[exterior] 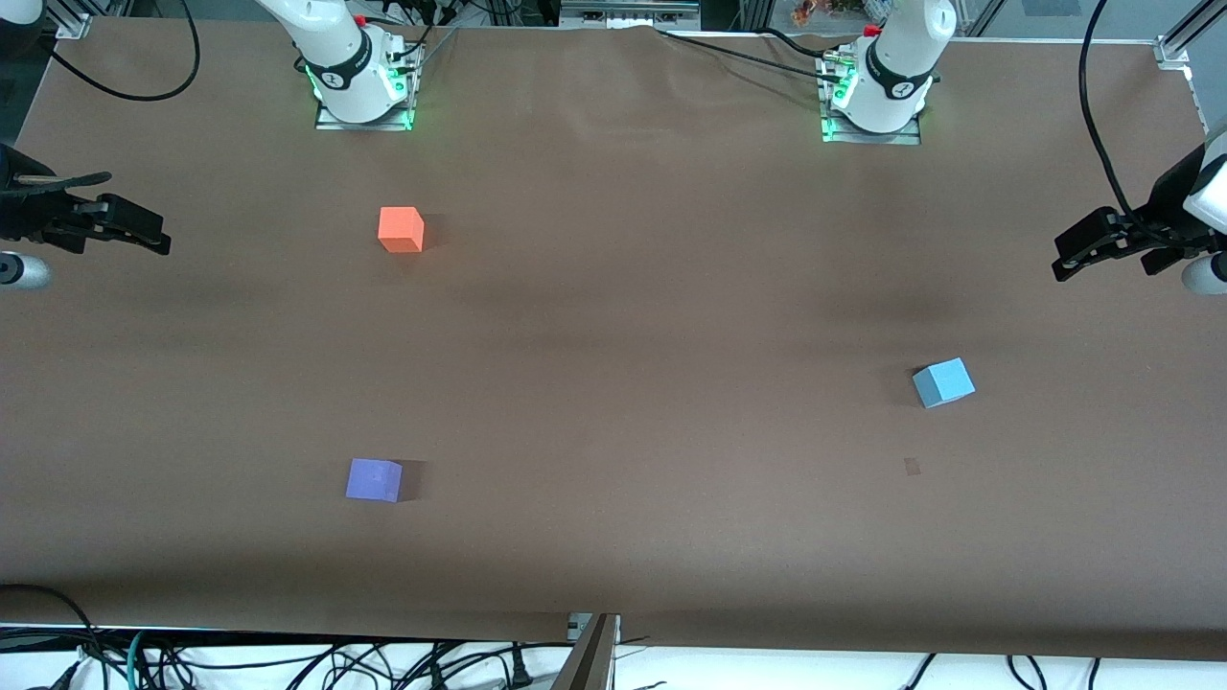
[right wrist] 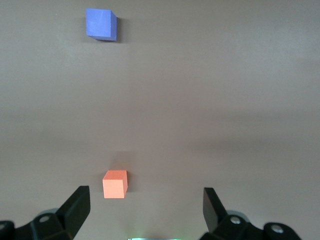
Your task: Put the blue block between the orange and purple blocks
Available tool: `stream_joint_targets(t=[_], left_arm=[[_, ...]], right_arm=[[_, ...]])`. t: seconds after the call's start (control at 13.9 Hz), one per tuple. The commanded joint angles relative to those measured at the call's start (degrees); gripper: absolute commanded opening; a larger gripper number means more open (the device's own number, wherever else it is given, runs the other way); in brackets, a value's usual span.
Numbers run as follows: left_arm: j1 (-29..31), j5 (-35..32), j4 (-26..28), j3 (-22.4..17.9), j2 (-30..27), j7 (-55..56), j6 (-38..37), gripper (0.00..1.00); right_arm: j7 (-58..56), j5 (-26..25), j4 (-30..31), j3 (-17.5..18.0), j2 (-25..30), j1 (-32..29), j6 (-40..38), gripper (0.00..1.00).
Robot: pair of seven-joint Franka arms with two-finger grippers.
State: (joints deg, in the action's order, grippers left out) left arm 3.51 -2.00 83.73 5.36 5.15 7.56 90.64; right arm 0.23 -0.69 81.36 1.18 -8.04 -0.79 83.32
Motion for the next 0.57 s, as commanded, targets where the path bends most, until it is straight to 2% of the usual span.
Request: stream_joint_targets(t=[0.0, 0.5], left_arm=[[0.4, 1.5, -0.3, 0.1, 0.0, -1.1, -0.5, 1.0], [0.4, 1.5, -0.5, 0.0, 0.2, -0.7, -0.6, 1.0]], right_arm=[[-0.5, 1.0, -0.9, 0.0, -0.4, -0.2, -0.2, 1.0], [-0.5, 1.0, -0.9, 0.0, -0.4, -0.2, -0.2, 1.0]])
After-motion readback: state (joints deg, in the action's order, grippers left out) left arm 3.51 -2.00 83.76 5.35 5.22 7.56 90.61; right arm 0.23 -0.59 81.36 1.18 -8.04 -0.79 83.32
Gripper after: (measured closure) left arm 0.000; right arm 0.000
